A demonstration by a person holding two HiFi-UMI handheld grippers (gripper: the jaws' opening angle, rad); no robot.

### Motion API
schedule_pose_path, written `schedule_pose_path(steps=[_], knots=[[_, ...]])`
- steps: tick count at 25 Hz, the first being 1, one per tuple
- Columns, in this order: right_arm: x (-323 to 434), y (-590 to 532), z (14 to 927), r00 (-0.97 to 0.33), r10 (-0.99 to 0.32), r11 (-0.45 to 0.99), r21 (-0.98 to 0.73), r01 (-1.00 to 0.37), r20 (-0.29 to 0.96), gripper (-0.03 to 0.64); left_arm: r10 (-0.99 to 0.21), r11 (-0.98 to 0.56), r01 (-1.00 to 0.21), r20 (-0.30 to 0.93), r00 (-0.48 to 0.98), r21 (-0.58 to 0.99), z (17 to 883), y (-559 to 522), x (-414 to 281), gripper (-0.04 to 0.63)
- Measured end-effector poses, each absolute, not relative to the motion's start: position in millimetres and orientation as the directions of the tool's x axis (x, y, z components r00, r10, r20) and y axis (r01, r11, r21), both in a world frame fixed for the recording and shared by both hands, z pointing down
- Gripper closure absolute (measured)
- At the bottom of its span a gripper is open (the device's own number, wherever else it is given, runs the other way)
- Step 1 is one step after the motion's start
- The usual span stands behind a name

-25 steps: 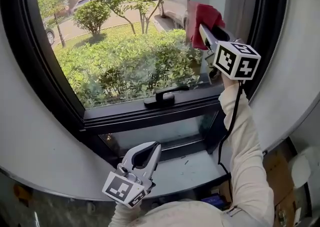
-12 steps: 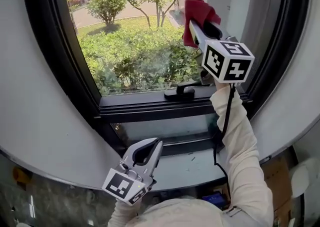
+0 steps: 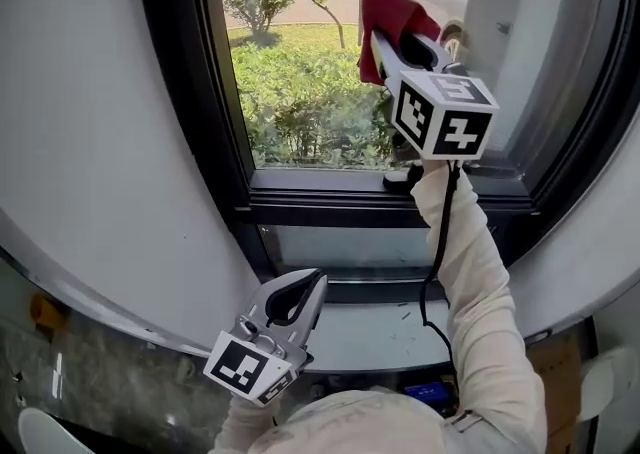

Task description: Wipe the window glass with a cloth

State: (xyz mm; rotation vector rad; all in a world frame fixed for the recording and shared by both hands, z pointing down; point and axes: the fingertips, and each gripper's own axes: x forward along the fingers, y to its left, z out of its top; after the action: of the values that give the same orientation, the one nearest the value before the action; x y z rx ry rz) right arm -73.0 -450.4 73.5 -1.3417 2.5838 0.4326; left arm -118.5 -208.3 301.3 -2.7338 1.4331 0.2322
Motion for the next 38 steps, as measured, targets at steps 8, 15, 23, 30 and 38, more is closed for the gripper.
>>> schedule_pose_path(steps=[8,15,23,30,38], knots=[[-147.1,-439.4,72.0,-0.637,-0.712,0.615,0.176,-0.769,-0.296,0.503,-0.842,-0.527,-0.850,-0.156,0.517,0.026,299.9,-195.3,-153.1,0.595],[-198.3,-429.0,74.7,-0.680,-0.679,0.650,0.205,-0.732,-0.276,0.503,-0.856,-0.501,-0.865,-0.158,0.491,0.025,299.0,-186.4,-173.0,0.595],[-235.3,-424.9,99.9,-0.730,-0.649,0.684,0.253,-0.684,-0.217,0.502,-0.866,-0.486,-0.873,-0.151,0.477,0.028,301.6,-186.8,-182.7,0.595],[-214.9,-428.2,125.1,-0.714,-0.669,0.650,0.302,-0.697,-0.206,0.503,-0.854,-0.508,-0.861,-0.141,0.500,0.028,305.5,-192.3,-168.6,0.595],[-134.6,-441.3,124.1,-0.660,-0.717,0.595,0.295,-0.748,-0.225,0.503,-0.810,-0.579,-0.815,-0.129,0.572,0.017,306.2,-203.9,-124.1,0.595]])
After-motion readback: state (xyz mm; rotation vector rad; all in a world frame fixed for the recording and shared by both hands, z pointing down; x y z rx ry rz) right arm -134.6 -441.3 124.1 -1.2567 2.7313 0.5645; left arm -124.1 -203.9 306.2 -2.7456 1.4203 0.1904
